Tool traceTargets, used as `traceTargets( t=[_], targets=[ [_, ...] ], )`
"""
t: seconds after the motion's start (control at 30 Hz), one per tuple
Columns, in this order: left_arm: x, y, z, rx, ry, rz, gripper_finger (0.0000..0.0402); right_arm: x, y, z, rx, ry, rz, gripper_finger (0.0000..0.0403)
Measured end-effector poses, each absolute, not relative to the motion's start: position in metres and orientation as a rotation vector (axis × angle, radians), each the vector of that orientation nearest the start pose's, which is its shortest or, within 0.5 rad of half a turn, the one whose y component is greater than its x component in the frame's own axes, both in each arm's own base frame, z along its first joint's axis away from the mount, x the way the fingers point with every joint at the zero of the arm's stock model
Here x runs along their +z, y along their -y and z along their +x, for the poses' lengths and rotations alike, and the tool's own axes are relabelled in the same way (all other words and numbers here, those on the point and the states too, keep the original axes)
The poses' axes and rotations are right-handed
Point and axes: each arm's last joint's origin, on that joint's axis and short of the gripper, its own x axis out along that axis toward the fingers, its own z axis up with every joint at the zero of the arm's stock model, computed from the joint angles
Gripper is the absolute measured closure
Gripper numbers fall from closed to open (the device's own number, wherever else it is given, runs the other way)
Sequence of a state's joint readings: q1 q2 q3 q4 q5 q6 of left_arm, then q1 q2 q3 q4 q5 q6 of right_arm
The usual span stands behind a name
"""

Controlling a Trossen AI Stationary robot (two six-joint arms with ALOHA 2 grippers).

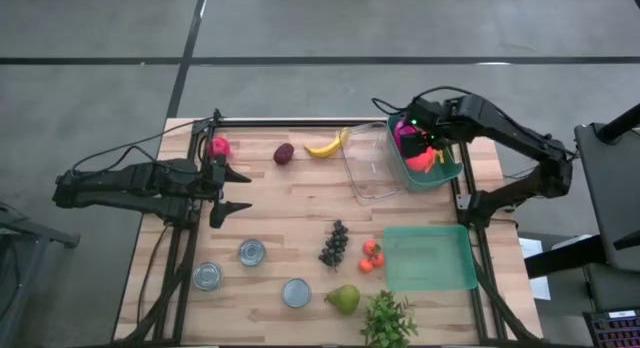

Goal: Pick & Place Food Item
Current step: Put the orange water bottle into the green bin

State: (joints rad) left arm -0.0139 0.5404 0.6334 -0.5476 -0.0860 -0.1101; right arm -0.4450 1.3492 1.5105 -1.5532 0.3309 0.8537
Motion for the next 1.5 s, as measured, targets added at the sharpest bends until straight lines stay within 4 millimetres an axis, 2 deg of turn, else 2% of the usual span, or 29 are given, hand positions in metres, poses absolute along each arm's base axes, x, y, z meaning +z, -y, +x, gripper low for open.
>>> traceTargets(
  t=[0.27,0.87,1.27,1.5],
  targets=[
    [0.279,-0.001,0.119,0.095,-0.45,-0.085,0.0058,0.358,0.111,0.191,-1.181,-1.1,0.772,0.0191],
    [0.279,-0.001,0.119,0.096,-0.45,-0.086,0.0058,0.33,0.132,0.186,-1.095,-1.122,0.819,0.0191],
    [0.279,-0.001,0.119,0.096,-0.45,-0.086,0.0058,0.296,0.135,0.19,-1.072,-1.147,0.826,0.0191],
    [0.279,-0.001,0.119,0.096,-0.45,-0.085,0.0058,0.287,0.136,0.191,-1.071,-1.14,0.828,0.0191]
  ],
)
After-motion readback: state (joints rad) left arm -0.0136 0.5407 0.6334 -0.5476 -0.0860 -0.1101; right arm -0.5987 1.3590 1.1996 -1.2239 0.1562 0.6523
